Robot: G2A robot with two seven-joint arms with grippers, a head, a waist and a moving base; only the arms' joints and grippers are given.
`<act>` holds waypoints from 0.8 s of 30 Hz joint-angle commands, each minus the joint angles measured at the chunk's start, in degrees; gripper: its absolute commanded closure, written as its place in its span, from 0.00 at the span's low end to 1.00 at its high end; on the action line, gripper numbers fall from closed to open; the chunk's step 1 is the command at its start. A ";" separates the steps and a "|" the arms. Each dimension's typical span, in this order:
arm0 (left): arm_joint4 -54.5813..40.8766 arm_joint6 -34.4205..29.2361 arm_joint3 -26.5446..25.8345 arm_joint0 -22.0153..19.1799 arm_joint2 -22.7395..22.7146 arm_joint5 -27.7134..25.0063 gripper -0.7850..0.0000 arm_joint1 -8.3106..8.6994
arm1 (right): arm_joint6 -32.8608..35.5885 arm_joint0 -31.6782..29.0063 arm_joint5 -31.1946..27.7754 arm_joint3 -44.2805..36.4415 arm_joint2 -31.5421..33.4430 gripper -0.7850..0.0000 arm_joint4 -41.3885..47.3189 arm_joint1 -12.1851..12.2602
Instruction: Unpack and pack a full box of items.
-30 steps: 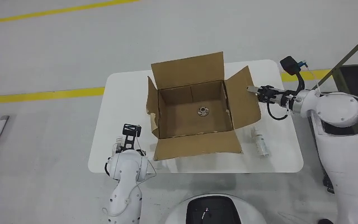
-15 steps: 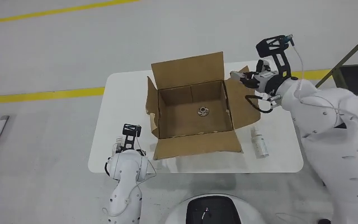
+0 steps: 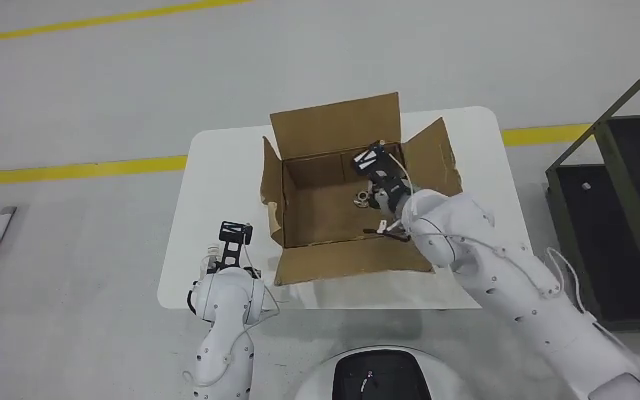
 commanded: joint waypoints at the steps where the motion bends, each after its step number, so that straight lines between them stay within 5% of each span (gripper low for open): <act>1: 0.00 0.00 0.00 0.00 0.00 0.00 0.00 0.00 | -0.46 0.31 1.25 3.38 -1.83 1.00 0.20 -0.66; 24: 0.00 0.00 0.00 0.00 0.00 0.00 0.00 0.00 | -3.58 2.95 1.59 10.03 -4.13 1.00 -0.63 -2.47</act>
